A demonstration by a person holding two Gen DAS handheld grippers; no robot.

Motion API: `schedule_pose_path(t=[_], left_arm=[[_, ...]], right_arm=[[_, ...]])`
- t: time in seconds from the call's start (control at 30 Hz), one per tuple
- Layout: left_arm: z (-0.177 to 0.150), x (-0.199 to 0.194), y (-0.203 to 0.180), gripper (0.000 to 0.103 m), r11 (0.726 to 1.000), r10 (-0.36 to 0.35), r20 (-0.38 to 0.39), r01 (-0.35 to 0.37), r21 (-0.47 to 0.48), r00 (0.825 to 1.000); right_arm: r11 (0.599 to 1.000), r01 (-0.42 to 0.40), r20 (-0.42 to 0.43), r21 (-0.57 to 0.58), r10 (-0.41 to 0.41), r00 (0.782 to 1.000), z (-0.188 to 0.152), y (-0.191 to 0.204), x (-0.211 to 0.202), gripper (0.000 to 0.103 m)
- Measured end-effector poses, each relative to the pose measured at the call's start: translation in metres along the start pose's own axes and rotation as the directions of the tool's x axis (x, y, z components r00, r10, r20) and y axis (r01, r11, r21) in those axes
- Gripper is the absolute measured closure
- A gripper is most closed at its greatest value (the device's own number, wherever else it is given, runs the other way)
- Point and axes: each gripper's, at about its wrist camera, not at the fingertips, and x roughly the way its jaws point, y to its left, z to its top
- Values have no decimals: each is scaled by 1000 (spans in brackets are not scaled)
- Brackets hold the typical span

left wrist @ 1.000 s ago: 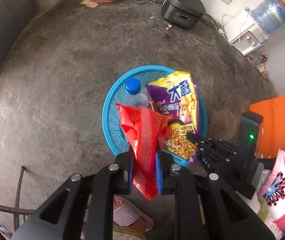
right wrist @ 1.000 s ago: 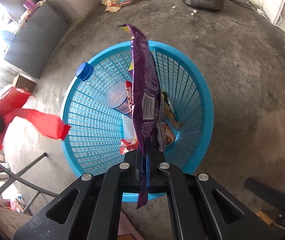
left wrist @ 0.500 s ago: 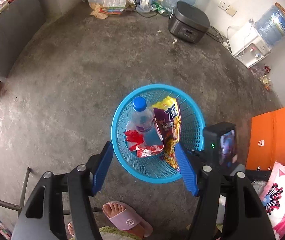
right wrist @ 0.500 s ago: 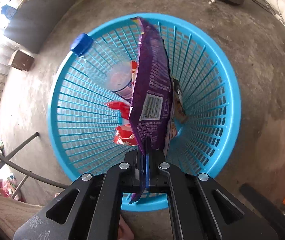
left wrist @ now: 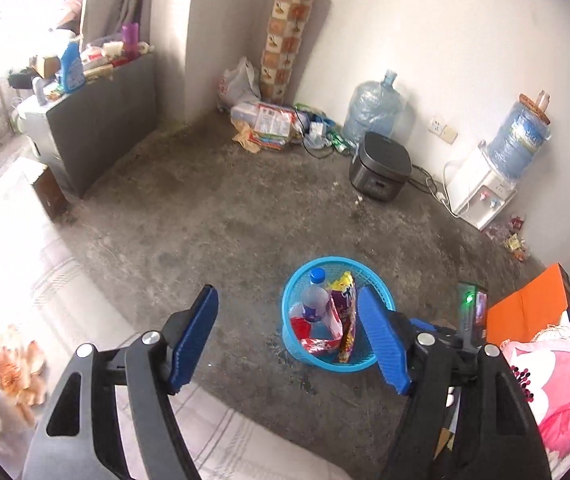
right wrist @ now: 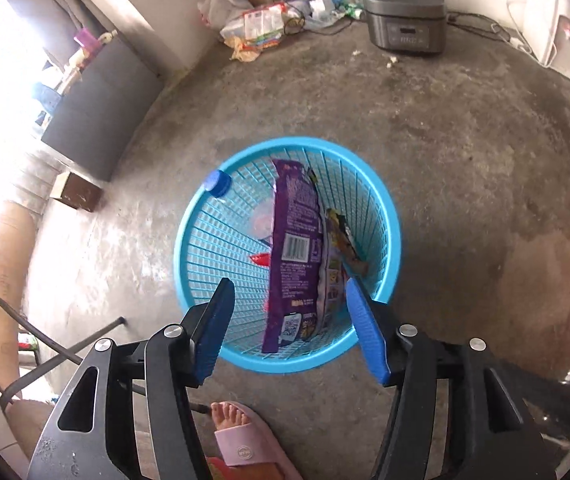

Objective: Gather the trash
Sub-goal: 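Move both tools back to the trash on the table, then grasp the blue Mecobalamin tablets box with both tools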

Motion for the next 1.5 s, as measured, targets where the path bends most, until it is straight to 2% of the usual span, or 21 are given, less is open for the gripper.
schedule_pose_path(t=[0.1,0.23,0.33,0.4,0.5,0.6,0.73,0.8,0.87,0.97,1.0,1.03,1.07,1.13,1.17,1.2,1.27,1.33,1.37,1.5], left_arm=[[-22,-44,17,28,998,64,75,-64,-8,995],[-50,-102,53,26,990,101,169,-82,-116,980],[-77,-142,81,25,977,143,238,-98,-191,961],[-95,-163,96,24,968,176,264,-119,-221,948],[-120,-188,117,24,955,194,297,-111,-275,935],[-143,-209,139,24,930,227,325,-105,-352,918],[-167,-226,172,24,885,259,335,-84,-457,906],[-177,-235,188,24,854,283,335,-77,-515,899],[-185,-242,206,24,820,310,344,-66,-569,886],[-191,-250,237,24,778,348,365,-49,-626,864],[-192,-250,250,24,764,347,368,-33,-645,863],[-194,-249,263,24,745,343,370,-11,-667,863],[-195,-246,278,25,725,333,372,18,-689,867],[-197,-233,308,25,678,262,363,97,-729,894],[-199,-226,321,25,643,227,360,138,-753,905],[-202,-221,331,26,616,205,364,169,-769,908],[-206,-211,342,26,581,150,388,236,-779,910],[-207,-207,347,26,568,115,420,287,-772,900],[-208,-204,347,27,562,98,433,310,-767,896],[-210,-199,341,32,554,70,465,353,-754,882]], right_arm=[[999,-50,89,-20,51,995,2,14,-39,45],[983,-146,147,-108,161,976,15,51,-78,45],[946,-226,151,-231,264,952,22,103,-103,45],[902,-302,132,-309,355,926,22,144,-117,44],[810,-429,34,-401,481,876,17,209,-120,44],[701,-563,-114,-438,578,808,7,273,-103,43],[597,-670,-294,-441,609,737,-9,360,-74,43],[558,-695,-360,-453,599,715,-15,401,-58,43],[549,-709,-415,-444,575,705,-22,436,-39,43],[573,-717,-504,-397,517,692,-35,474,-9,43],[578,-721,-533,-382,499,683,-38,483,2,43],[591,-715,-551,-372,479,683,-40,490,14,43],[612,-703,-558,-363,461,690,-44,497,20,43],[625,-709,-596,-327,445,668,-53,506,28,43],[638,-707,-610,-305,440,659,-56,509,32,43],[644,-708,-624,-289,434,650,-59,511,37,43],[642,-718,-649,-269,430,628,-67,510,33,48],[636,-731,-681,-248,423,598,-77,509,31,59],[634,-734,-693,-245,415,590,-81,507,29,60],[620,-739,-706,-264,398,586,-96,502,17,67]])
